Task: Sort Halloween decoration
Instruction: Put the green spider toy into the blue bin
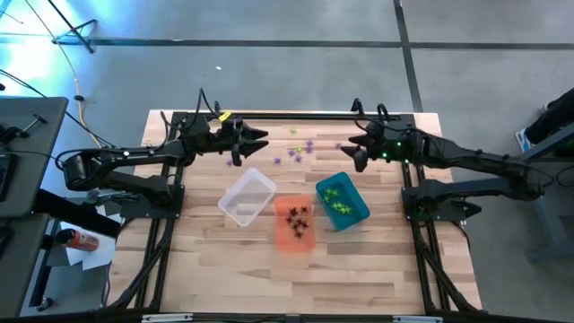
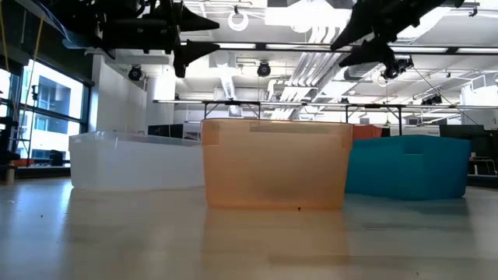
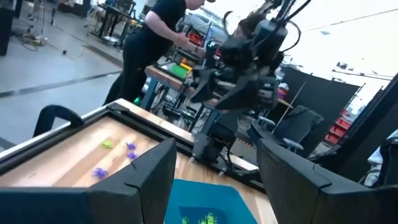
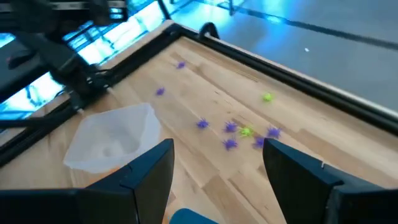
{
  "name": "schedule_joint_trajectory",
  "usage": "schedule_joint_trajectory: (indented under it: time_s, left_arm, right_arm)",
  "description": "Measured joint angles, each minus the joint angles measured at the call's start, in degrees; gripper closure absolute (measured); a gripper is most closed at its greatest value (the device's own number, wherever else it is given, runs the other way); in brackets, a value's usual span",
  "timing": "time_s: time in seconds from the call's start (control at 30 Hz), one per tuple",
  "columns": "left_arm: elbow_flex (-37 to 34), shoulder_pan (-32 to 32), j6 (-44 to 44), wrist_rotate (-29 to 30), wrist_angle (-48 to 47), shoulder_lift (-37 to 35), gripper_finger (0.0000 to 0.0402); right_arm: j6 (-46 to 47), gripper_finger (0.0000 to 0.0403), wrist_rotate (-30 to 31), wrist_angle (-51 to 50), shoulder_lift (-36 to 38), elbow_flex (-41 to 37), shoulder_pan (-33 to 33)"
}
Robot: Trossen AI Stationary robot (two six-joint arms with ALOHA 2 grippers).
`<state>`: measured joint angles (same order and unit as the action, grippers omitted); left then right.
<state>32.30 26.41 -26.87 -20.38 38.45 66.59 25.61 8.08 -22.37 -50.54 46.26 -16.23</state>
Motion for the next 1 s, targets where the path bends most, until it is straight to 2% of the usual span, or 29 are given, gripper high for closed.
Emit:
schedule_joint_trajectory:
  time_s: [0.1,0.17,0.27,0.33,0.37,0.53,0.7,0.83,1.0]
  left_arm:
    - [0.2,0.0,0.0,1.2,0.0,0.0,0.0192]
    - [0.2,0.0,0.0,2.6,0.0,0.0,0.0192]
    - [0.2,0.0,0.1,3.1,-0.1,0.0,0.0192]
    - [0.2,0.0,0.0,3.1,-0.2,0.0,0.0192]
    - [0.2,0.0,0.0,3.1,-0.3,0.0,0.0192]
    - [0.2,0.0,0.0,3.1,-0.3,0.0,0.0192]
    - [0.2,0.0,0.1,3.1,-0.6,0.0,0.0192]
    - [0.3,0.0,0.0,3.1,-0.9,0.0,0.0192]
    - [0.3,0.0,-1.2,2.4,-0.9,0.0,0.0192]
  right_arm:
    - [3.1,0.0163,0.2,-0.1,-0.6,-1.1,-1.2]
    - [7.0,0.0163,2.5,-1.5,-2.1,-1.0,-2.5]
    - [19.8,0.0163,9.3,-7.3,-7.4,1.6,-6.4]
    - [28.1,0.0163,10.3,-13.2,-12.6,4.1,-10.5]
    - [29.3,0.0163,10.4,-15.4,-15.4,4.8,-12.5]
    - [29.2,0.0164,8.8,-14.6,-29.0,4.9,-22.3]
    - [28.4,0.018,6.4,-11.3,-39.5,6.1,-30.3]
    - [28.4,0.0202,4.7,-11.2,-45.8,9.0,-33.5]
    - [28.4,0.0231,3.6,-11.4,-50.3,12.8,-34.2]
